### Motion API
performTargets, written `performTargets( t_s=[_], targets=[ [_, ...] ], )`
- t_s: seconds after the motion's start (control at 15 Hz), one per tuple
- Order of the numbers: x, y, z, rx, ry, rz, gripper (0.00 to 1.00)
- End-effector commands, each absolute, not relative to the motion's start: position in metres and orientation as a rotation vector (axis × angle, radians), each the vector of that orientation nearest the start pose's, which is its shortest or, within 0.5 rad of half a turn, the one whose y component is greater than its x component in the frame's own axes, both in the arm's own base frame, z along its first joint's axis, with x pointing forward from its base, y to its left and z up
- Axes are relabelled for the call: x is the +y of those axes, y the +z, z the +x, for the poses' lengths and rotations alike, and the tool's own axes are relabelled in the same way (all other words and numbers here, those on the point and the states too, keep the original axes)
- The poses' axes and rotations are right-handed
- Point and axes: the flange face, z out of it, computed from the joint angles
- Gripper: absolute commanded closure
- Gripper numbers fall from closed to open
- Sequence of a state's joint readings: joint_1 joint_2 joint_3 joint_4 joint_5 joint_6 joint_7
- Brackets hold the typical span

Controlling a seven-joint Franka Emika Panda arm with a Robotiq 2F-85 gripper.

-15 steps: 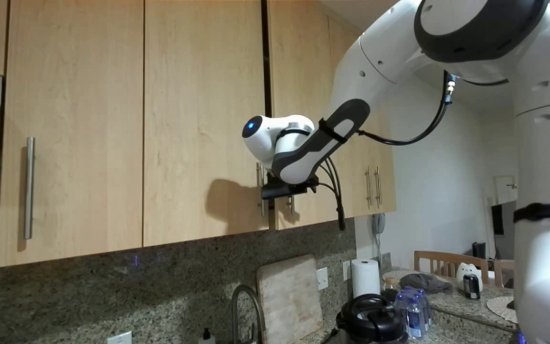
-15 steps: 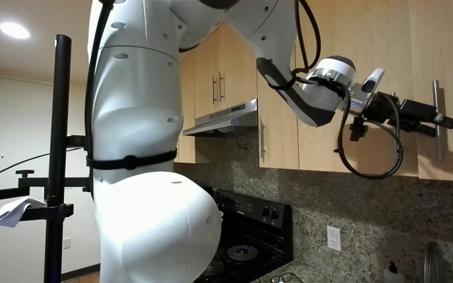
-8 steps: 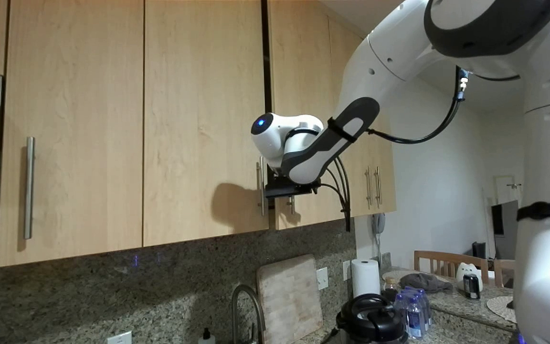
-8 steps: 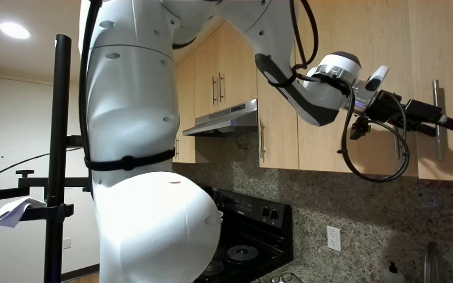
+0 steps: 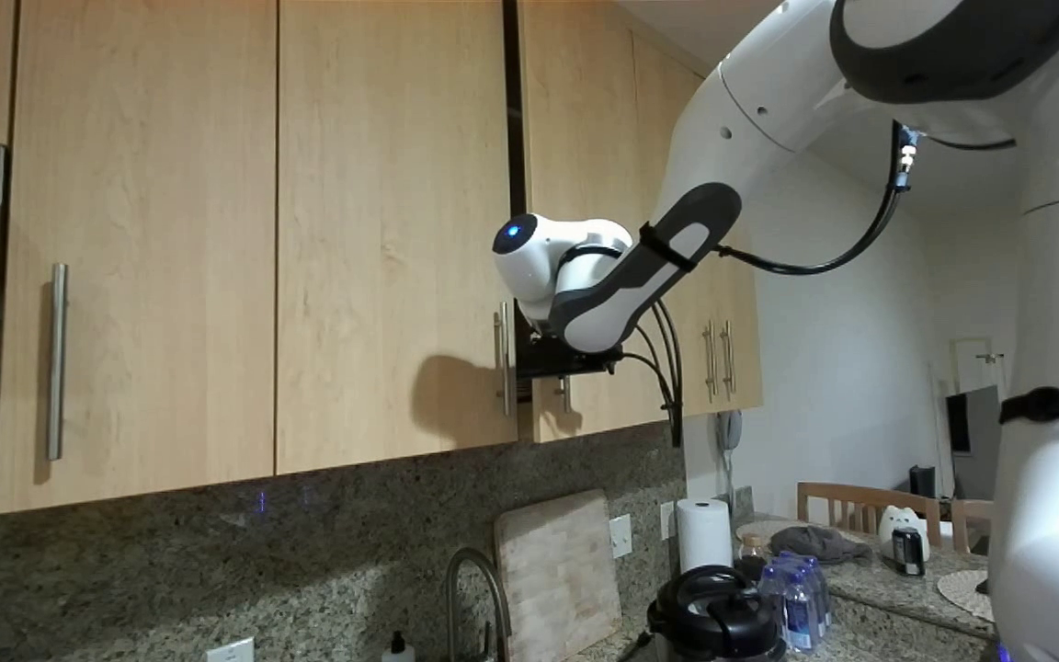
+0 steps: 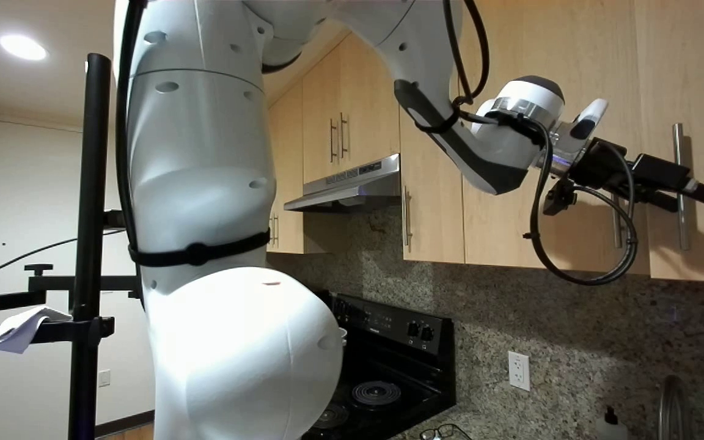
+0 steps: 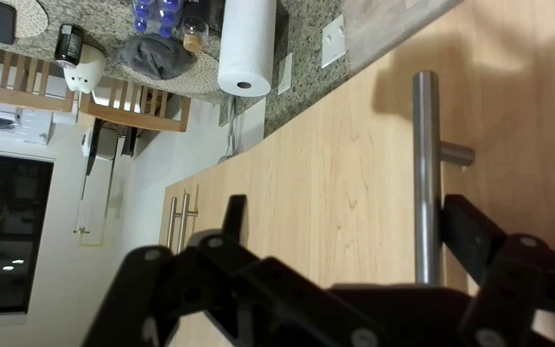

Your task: Open the right upper cabinet door

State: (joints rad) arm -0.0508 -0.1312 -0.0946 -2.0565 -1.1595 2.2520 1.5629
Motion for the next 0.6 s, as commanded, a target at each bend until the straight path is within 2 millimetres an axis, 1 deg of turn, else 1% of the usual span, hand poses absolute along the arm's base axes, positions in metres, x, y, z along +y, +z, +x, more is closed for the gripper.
performTargets(
  t_s=[0.0,0.27,0.4,0.47,0.53],
  targets=[
    [-0.137,0.551,0.518,-1.227,1.014,2.005,0.00],
    [-0.142,0.550,0.518,-1.260,0.964,2.040,0.00],
    [-0.141,0.551,0.518,-1.278,0.964,2.049,0.00],
    [-0.138,0.551,0.517,-1.280,0.963,2.060,0.00],
    [-0.113,0.552,0.540,-1.257,1.052,2.071,0.00]
  ],
)
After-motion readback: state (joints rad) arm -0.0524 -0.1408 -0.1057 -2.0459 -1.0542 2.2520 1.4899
